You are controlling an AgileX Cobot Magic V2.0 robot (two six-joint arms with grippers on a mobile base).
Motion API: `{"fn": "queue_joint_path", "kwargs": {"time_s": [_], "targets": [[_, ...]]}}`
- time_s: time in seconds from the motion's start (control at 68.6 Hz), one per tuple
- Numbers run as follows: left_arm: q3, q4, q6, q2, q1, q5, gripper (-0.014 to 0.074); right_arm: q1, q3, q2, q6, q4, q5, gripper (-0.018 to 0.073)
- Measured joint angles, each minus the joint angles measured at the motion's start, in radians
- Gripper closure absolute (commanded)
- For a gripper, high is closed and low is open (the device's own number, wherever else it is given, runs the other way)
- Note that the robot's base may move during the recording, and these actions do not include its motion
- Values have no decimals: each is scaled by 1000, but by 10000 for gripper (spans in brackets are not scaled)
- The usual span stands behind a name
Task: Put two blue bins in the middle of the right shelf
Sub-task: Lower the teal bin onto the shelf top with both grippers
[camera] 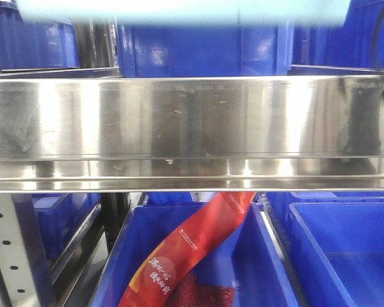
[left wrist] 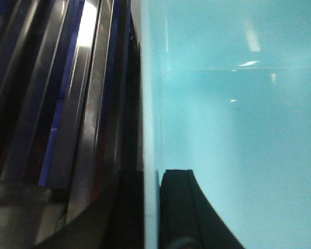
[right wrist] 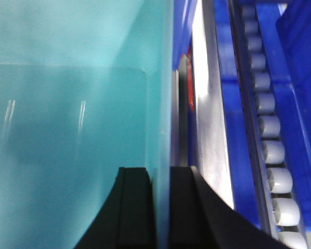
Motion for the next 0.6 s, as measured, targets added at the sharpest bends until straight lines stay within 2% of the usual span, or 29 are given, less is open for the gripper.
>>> {"fn": "queue_joint_path", "kwargs": {"time_s": [0.306,0.597], "targets": [[0,9,-2,115,6,-6,707,-4,0,93,13,-19,11,721],[0,13,-8,140,7,-11,707,-7,0,124,15,-19,11,721]]}}
